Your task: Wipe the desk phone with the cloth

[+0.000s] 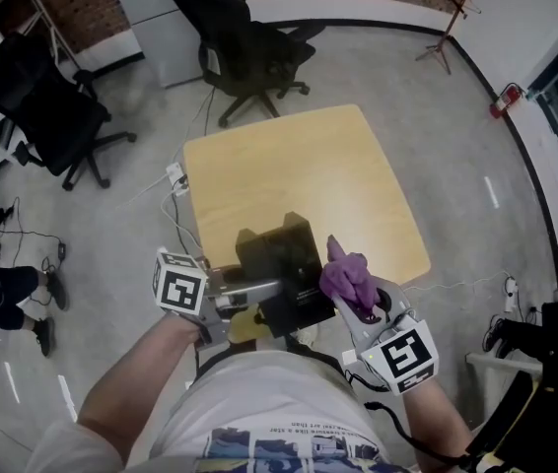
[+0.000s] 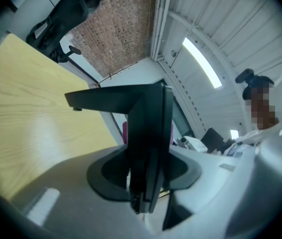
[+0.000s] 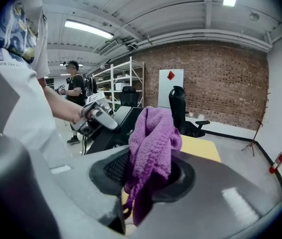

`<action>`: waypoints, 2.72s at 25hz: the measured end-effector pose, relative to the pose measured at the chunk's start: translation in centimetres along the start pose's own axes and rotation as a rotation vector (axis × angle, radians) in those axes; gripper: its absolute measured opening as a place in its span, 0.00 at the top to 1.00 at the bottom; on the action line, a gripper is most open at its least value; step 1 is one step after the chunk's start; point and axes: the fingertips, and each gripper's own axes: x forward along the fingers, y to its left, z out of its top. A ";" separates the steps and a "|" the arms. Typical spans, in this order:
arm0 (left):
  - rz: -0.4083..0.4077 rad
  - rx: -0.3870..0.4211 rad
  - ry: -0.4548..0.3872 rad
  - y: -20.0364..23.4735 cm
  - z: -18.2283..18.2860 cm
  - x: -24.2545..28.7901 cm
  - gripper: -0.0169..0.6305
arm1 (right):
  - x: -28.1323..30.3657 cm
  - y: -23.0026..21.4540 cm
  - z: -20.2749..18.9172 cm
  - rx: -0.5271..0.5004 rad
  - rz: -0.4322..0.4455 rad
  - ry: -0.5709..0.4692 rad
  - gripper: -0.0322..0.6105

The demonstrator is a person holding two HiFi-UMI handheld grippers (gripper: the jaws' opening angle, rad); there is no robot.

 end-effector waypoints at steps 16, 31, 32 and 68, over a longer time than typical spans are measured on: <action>-0.011 0.000 -0.003 -1.5 -0.6 0.5 0.70 | -4.9 -0.8 -0.6 0.030 0.056 -0.023 0.79; -0.079 0.033 0.077 -4.7 -3.0 2.7 0.70 | -1.0 -2.7 11.5 -0.186 0.345 -0.150 0.79; -0.084 0.036 0.081 -4.9 -3.0 2.9 0.70 | -0.3 -2.5 11.3 -0.207 0.379 -0.126 0.79; -0.104 0.030 0.131 -5.0 -2.8 4.5 0.70 | 4.4 1.8 11.0 -0.284 0.957 0.067 0.79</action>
